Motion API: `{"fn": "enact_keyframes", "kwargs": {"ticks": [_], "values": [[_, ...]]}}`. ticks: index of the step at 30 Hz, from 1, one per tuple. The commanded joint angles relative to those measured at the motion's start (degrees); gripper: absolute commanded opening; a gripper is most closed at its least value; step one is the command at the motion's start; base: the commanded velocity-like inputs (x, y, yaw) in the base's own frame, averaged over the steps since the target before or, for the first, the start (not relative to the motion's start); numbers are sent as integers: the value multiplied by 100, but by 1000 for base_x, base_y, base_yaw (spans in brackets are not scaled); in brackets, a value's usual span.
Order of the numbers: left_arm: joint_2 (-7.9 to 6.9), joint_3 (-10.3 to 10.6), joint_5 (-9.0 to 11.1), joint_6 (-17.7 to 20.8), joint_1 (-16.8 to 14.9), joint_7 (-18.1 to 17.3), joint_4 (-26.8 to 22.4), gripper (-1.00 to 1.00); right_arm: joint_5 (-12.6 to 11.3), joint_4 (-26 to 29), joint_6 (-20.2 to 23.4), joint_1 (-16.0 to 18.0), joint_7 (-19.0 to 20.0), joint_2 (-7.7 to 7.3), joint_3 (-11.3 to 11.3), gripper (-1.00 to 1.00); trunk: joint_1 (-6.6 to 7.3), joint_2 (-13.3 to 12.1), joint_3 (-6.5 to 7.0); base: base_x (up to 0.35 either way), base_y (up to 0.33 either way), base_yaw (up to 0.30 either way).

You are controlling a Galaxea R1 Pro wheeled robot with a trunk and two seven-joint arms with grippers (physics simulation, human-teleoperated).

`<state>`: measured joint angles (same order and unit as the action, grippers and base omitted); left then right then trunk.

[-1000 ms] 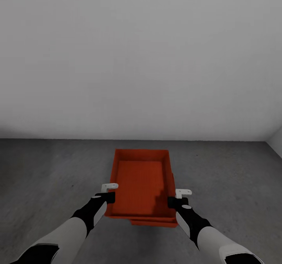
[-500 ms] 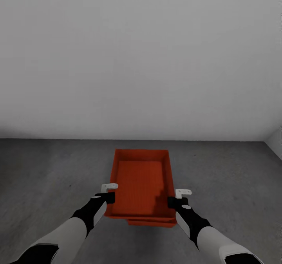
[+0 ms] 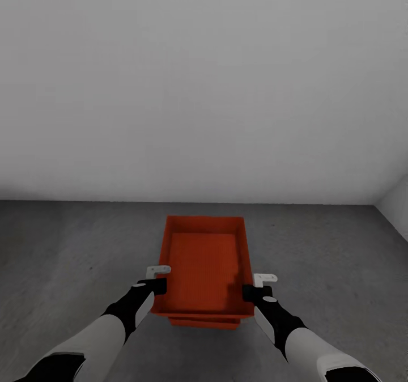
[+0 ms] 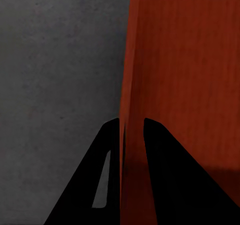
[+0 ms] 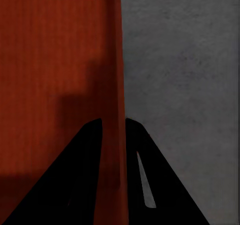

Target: Move the two storage containers from the living room to the garage. In the garage, place one container on the floor and stack the other container on top of it (either order is fine).

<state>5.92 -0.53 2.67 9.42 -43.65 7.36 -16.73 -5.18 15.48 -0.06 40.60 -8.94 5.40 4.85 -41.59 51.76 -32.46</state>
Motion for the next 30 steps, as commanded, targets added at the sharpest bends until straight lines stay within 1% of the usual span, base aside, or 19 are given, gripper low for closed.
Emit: {"fn": "enact_keyframes", "kwargs": {"ticks": [1, 6, 13, 30], "values": [[-3, -106, -48, -186, -3, 54, -68, -100, -71, -18, -11, 0, -50, -22, -81, -100, 0, 4, -5, 0, -37, 0], [-3, -106, -48, -186, -3, 63, -68, -100, -71, -18, -16, 0, -52, -21, -81, -100, 0, 4, -5, 0, -5, -9], [-3, -106, -48, -186, -3, 63, -67, -100, -77, -18, -3, 0, -53, -13, -81, -100, 0, 4, 6, 0, 0, -154], [-1, -105, -41, -186, -3, 71, -67, -100, -71, -18, -28, 0, -55, -14, -81, -100, 0, 4, 6, 0, 0, -7]]}}
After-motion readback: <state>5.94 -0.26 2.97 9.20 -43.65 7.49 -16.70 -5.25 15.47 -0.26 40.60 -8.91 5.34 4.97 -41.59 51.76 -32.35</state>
